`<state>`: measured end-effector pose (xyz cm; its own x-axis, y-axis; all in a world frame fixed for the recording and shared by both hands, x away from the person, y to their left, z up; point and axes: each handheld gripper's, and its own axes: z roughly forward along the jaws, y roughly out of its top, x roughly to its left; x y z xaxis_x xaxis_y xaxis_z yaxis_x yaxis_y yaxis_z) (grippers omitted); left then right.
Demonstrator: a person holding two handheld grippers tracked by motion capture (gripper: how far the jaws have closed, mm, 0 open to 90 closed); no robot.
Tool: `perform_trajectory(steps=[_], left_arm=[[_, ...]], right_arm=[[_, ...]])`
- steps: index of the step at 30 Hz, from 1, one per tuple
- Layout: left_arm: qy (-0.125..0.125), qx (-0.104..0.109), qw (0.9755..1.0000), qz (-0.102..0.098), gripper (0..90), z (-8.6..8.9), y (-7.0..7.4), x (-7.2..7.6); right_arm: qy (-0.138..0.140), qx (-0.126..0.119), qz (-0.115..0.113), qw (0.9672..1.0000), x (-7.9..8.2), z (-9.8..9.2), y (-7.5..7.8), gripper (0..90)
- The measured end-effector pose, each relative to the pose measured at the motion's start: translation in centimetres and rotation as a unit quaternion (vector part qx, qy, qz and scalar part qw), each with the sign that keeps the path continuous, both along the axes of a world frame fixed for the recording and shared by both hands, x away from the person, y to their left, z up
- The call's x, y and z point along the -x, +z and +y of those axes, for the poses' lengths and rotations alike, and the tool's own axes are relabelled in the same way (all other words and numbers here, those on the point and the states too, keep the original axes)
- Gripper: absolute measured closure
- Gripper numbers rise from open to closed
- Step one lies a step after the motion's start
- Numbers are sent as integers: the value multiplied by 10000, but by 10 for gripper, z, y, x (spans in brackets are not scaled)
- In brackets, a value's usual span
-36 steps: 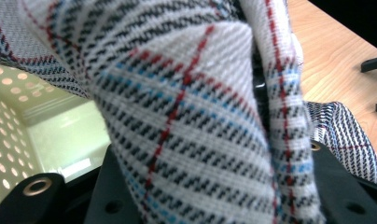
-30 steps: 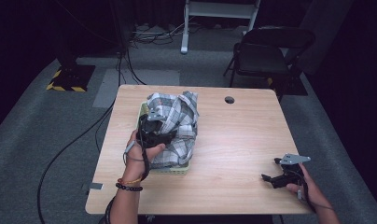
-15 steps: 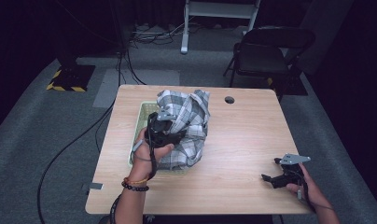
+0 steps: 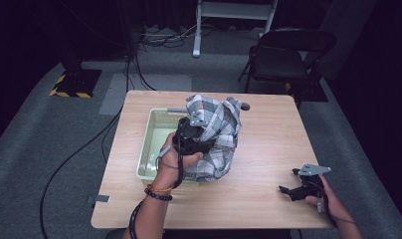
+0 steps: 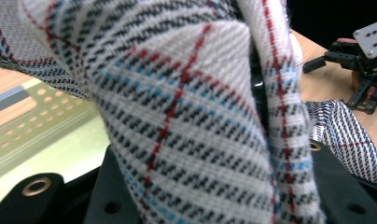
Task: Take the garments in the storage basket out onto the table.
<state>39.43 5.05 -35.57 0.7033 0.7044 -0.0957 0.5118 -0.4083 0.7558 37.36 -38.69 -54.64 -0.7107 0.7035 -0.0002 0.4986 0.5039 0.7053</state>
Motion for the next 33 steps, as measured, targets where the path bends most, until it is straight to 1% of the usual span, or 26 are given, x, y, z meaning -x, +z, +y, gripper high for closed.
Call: perform_trajectory(steps=[5,10,17,24,33], left_arm=[[-80,-21,10000,-3,554,-11,2,-3],[-180,-77,9998,59,553,-25,-1,-6],[-274,-108,9995,124,552,-39,-4,-11],[-285,-146,9993,177,551,-51,-8,-16],[-300,-171,9990,275,547,-67,-17,-22]], right_arm=[[1,2,1,10000,0,0,0,0],[2,2,1,10000,0,0,0,0],[-2,1,2,10000,0,0,0,0],[2,2,2,10000,0,0,0,0],[0,1,2,10000,0,0,0,0]])
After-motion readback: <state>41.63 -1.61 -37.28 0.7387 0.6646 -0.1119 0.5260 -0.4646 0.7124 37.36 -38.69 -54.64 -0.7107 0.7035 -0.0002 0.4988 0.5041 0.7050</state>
